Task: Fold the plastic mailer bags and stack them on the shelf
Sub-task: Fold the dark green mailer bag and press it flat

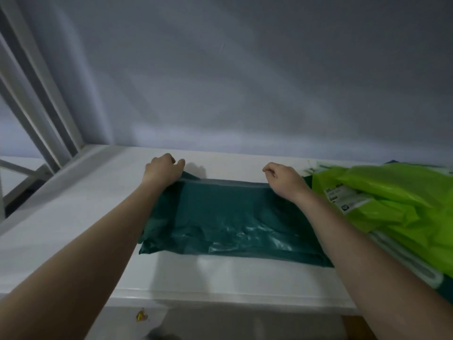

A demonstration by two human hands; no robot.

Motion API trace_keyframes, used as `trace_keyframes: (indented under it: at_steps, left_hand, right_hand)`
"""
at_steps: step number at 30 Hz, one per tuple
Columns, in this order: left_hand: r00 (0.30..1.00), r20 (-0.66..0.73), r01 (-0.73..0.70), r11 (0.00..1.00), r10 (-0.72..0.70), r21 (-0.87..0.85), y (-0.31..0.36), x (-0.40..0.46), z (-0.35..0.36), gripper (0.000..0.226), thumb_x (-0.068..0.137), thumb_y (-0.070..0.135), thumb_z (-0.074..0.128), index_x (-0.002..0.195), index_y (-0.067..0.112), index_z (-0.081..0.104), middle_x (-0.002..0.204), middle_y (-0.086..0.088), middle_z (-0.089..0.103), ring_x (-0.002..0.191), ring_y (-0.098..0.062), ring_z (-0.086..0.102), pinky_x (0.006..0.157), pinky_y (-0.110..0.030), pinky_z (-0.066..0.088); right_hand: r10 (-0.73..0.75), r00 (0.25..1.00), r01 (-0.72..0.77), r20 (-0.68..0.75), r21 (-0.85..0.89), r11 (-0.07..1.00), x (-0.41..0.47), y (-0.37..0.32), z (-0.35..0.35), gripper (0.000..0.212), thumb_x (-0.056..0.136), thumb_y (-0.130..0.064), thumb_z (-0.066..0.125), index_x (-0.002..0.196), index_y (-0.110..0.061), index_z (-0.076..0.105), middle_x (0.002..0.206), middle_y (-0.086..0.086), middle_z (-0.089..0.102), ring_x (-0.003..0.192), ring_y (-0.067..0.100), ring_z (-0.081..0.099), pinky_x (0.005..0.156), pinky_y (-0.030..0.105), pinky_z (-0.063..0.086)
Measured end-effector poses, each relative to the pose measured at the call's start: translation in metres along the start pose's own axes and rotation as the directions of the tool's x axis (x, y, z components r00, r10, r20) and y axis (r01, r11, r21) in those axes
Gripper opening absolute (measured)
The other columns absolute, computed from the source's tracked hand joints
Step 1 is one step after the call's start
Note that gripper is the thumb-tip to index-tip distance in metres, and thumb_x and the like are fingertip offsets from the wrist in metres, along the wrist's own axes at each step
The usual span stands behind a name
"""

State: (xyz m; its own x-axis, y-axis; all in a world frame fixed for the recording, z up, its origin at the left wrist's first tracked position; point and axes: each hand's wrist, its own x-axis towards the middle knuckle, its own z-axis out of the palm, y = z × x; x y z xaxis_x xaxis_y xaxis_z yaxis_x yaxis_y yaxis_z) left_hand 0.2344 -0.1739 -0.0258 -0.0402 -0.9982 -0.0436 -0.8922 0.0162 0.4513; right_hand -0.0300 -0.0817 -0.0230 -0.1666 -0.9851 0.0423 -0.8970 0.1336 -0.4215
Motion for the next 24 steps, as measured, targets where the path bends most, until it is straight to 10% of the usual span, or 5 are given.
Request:
trace_keyframes:
  at_steps: [6, 16, 24]
  left_hand:
    - [0.986, 0.093, -0.157, 0.964, 0.140, 0.214, 0.002, 0.013, 0.004, 0.037, 0.097, 0.036, 0.033, 0.119, 0.018, 0.058, 0.126, -0.008, 0.055, 0.115, -0.030, 0.047, 0.095, -0.041, 0.037]
    - [0.988, -0.059, -0.147, 0.984, 0.141, -0.105, -0.010, 0.010, 0.016, 0.035, 0.097, 0.036, 0.044, 0.095, 0.003, 0.053, 0.101, -0.017, 0.058, 0.087, -0.027, 0.046, 0.074, -0.031, 0.034]
    - [0.992, -0.105, -0.086, 0.981, 0.069, -0.174, -0.016, -0.008, 0.013, 0.047, 0.096, 0.046, 0.036, 0.123, 0.008, 0.046, 0.129, -0.017, 0.038, 0.118, -0.036, 0.043, 0.101, -0.043, 0.034]
  right_hand:
    - [0.008, 0.998, -0.005, 0.064, -0.038, 0.999, 0.007, -0.002, 0.010, 0.028, 0.096, -0.024, 0.035, 0.105, -0.012, 0.060, 0.110, 0.009, 0.064, 0.098, 0.030, 0.056, 0.089, 0.043, 0.046]
    - [0.003, 0.997, -0.009, -0.073, -0.091, 0.996, 0.004, 0.004, 0.011, 0.030, 0.099, -0.027, 0.040, 0.095, -0.005, 0.060, 0.097, 0.011, 0.065, 0.092, 0.032, 0.055, 0.080, 0.038, 0.040]
    - [-0.045, 0.986, 0.035, -0.162, -0.061, 0.997, -0.001, -0.002, 0.009, 0.026, 0.096, -0.016, 0.038, 0.103, -0.003, 0.059, 0.105, 0.015, 0.060, 0.102, 0.032, 0.052, 0.086, 0.042, 0.044]
